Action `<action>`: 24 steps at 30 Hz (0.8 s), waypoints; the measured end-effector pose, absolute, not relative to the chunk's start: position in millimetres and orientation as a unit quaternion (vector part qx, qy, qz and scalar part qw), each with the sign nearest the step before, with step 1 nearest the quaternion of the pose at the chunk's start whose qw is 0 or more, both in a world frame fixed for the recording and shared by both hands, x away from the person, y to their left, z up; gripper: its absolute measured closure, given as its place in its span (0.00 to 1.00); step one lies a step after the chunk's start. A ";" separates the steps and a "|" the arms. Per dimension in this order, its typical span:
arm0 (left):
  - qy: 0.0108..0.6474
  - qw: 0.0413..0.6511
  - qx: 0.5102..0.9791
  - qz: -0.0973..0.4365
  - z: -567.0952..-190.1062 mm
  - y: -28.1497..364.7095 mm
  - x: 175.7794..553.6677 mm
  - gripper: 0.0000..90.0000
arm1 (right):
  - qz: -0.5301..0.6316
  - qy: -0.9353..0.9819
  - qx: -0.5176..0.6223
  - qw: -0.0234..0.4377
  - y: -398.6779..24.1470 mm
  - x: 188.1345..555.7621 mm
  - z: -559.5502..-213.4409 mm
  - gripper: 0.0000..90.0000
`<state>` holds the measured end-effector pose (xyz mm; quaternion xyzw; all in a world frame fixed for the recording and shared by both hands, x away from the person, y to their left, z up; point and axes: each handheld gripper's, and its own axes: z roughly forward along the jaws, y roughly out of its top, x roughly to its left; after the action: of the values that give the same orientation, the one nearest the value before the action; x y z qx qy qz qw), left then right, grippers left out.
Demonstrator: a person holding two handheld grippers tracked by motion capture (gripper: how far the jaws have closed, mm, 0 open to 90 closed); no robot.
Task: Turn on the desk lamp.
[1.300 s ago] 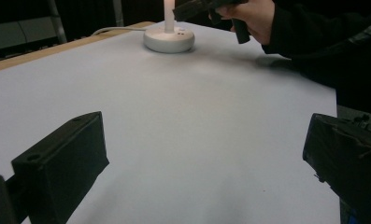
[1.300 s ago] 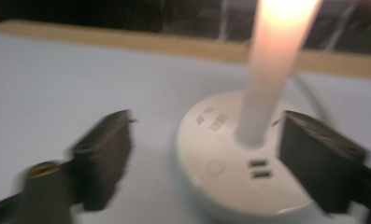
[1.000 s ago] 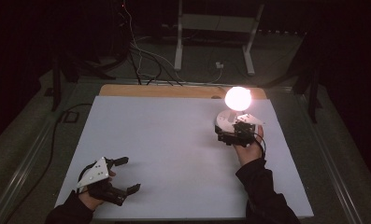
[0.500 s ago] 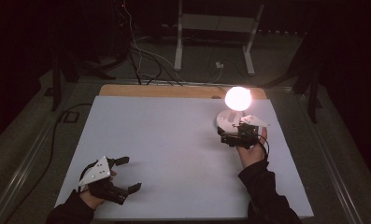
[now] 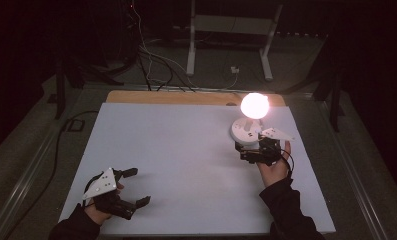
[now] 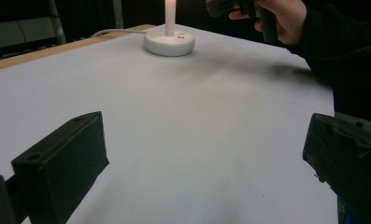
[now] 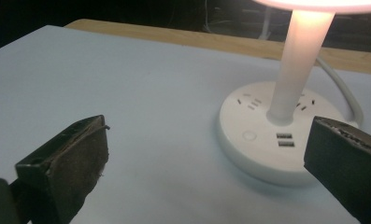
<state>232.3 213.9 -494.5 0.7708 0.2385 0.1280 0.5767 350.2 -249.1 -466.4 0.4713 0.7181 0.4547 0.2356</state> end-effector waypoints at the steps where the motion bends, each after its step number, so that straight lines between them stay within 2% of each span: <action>1: 0.238 0.575 0.772 0.128 -494.5 213.6 232.0 0.00 | 0.454 0.719 0.471 0.234 -250.0 347.9 -467.1 0.00; 10: 0.237 0.574 0.774 0.128 -494.5 213.2 231.5 0.00 | 0.446 0.729 0.452 0.256 -259.3 324.0 -469.7 0.00; 24: 0.236 0.573 0.775 0.129 -494.3 213.2 231.1 0.00 | 0.438 0.751 0.439 0.228 -275.3 284.5 -483.0 0.00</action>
<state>231.1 213.2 -494.3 0.7745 0.2361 0.1287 0.5726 284.5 -275.3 -483.0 0.4392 0.7508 0.4377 0.2277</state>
